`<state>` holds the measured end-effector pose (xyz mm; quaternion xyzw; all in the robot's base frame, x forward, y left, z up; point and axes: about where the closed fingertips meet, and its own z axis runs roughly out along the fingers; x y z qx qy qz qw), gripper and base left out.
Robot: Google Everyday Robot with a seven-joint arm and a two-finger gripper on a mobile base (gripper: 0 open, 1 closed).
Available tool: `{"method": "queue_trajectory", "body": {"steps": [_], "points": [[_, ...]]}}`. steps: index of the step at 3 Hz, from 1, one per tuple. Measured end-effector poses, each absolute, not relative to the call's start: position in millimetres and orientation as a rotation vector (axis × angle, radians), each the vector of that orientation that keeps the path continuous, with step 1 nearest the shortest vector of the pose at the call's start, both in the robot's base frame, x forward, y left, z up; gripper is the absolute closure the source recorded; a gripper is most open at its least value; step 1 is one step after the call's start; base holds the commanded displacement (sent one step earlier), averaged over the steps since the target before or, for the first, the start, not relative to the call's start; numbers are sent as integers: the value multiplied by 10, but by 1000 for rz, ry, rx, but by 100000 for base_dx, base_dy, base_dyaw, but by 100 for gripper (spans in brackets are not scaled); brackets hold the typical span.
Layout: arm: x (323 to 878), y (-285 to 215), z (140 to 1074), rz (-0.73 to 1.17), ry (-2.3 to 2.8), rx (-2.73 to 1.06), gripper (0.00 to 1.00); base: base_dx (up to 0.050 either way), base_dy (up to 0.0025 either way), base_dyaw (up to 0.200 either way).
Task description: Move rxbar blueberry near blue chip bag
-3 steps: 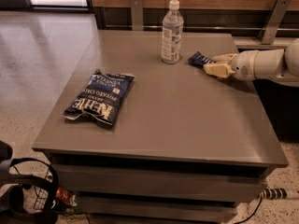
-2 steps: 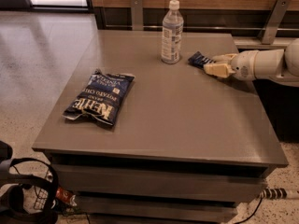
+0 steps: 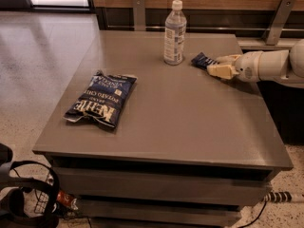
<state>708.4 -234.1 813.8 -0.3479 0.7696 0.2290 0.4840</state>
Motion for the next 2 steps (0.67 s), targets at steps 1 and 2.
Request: {"method": "queue_trajectory", "body": {"steps": [1,2], "points": [[7088,-2580,8621,545,1811,-876,100,0,0,0],[7127,-2554,8709,534,1794,-878,100,0,0,0]]}}
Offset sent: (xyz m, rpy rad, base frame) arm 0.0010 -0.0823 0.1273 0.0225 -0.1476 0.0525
